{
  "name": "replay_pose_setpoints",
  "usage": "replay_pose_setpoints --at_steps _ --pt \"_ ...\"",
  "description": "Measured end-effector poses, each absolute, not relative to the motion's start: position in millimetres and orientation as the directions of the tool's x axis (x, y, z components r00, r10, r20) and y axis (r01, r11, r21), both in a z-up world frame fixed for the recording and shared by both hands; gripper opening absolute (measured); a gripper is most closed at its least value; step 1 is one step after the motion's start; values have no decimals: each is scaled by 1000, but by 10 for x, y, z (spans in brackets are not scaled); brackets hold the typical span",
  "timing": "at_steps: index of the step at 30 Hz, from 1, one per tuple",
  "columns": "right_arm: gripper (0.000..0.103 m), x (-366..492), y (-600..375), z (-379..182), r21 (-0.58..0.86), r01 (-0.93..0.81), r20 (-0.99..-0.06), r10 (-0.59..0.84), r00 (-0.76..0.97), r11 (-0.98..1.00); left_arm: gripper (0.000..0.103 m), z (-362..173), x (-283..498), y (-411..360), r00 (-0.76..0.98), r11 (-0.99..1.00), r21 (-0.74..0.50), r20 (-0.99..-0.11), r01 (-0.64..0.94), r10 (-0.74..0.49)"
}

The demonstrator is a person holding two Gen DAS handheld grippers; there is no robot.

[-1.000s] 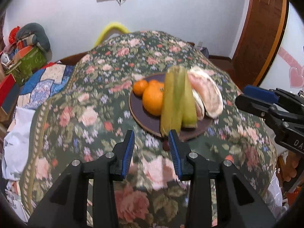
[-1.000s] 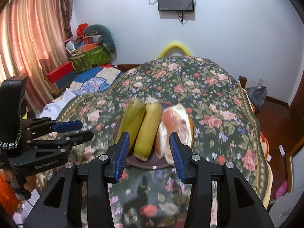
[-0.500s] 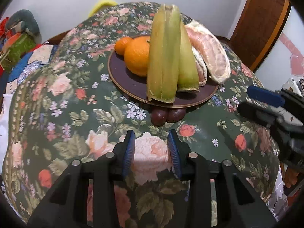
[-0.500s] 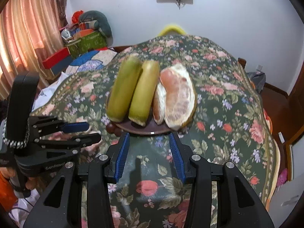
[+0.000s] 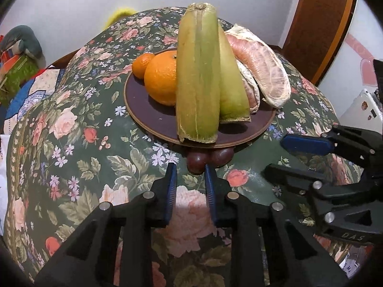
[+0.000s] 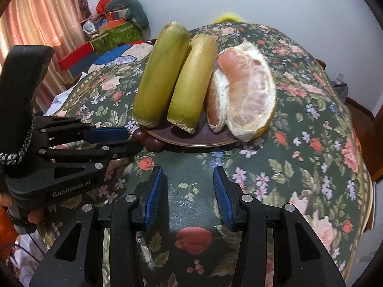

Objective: Organize fruits
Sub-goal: 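Move both tools back toward the dark red dates beside the plate, then grasp a dark red date with the left tool while the right tool grasps another date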

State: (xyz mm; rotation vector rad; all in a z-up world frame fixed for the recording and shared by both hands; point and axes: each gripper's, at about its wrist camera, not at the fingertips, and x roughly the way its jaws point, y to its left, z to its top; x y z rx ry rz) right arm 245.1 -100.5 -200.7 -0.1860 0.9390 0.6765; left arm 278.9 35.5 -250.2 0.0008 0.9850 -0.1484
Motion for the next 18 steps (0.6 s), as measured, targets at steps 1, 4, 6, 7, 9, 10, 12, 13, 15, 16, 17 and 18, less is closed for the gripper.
replay_pose_setpoints --at_steps 1,4,6,7,9,10,12,13,15,16,17,18 --pt "40 2449 -996 -2007 143 -611 -794 459 399 778 20 -2501 2792 351 543 989 -72 -829 130 -131" --pt "40 2432 -983 -2001 152 -614 -791 468 394 775 16 -2510 2834 322 542 987 -70 -829 143 -137" --pt "40 2436 -985 -2005 156 -615 -793 469 389 773 16 -2513 2851 305 542 988 -62 -830 143 -130" --pt "40 2438 -987 -2008 157 -615 -793 469 388 773 16 -2514 2858 307 541 988 -64 -831 140 -131" --pt "40 2441 -986 -2006 158 -615 -794 470 387 773 16 -2514 2849 325 541 987 -76 -829 138 -140" --pt "40 2439 -985 -2006 157 -616 -794 470 387 772 16 -2513 2848 339 541 987 -83 -828 136 -144" --pt "40 2436 -978 -2003 156 -617 -794 469 386 771 15 -2506 2834 359 545 987 -86 -826 134 -146" --pt "40 2437 -966 -2000 155 -619 -795 469 385 770 15 -2499 2807 364 547 988 -83 -825 132 -142" --pt "40 2431 -927 -1998 149 -625 -796 468 384 766 15 -2493 2763 385 551 989 -82 -823 126 -139" --pt "40 2431 -908 -1996 147 -628 -797 468 383 764 15 -2489 2733 406 552 989 -82 -823 123 -137" --pt "40 2431 -885 -1994 145 -631 -797 468 382 762 15 -2485 2704 431 553 989 -82 -822 120 -135" --pt "40 2431 -867 -1992 143 -633 -798 467 381 761 15 -2476 2667 473 554 991 -79 -822 112 -129"
